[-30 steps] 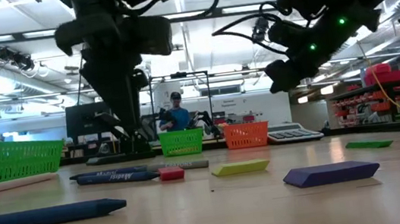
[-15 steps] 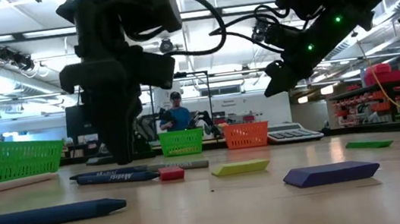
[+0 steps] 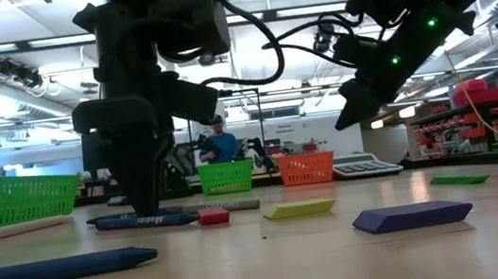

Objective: Sort crayons/erasers/pens/pencils in bins
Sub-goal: Put the blue crayon into the bottom green bin

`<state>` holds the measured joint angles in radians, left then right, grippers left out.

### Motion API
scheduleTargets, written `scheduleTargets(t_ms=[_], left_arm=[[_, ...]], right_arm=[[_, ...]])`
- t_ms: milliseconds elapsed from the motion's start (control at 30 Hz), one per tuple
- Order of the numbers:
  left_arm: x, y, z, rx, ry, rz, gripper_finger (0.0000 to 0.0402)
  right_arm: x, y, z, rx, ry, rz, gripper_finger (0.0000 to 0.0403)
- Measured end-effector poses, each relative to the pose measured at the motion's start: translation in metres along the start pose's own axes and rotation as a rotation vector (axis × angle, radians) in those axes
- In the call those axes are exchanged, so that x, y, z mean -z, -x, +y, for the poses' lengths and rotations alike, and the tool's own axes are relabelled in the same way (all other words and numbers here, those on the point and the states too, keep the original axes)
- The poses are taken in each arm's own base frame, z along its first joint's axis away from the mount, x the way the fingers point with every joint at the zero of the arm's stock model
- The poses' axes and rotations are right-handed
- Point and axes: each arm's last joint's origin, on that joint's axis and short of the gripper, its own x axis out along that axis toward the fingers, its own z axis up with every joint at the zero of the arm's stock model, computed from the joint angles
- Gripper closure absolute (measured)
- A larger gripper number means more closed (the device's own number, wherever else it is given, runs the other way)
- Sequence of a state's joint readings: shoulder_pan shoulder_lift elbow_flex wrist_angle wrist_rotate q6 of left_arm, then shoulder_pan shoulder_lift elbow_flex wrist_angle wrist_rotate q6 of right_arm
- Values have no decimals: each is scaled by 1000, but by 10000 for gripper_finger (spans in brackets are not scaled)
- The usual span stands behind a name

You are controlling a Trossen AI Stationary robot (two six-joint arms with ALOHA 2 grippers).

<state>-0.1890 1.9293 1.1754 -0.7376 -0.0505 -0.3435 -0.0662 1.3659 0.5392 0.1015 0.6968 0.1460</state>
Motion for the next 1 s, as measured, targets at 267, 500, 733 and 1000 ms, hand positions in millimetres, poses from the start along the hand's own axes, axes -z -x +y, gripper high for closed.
scheduleTargets(t_ms=[267, 500, 733, 1000], left_arm=[[1, -1, 3, -8, -12, 14, 322], [3, 10, 14, -19, 14, 21, 384], [16, 32, 30, -106, 26, 82, 385], [29, 73, 41, -160, 60, 12, 385]], right_arm=[[6, 2, 1, 0, -4, 43, 241], [17, 1, -1, 14, 5, 74, 241], [29, -3, -7, 42, -19, 107, 241], [29, -3, -7, 43, -30, 103, 241]])
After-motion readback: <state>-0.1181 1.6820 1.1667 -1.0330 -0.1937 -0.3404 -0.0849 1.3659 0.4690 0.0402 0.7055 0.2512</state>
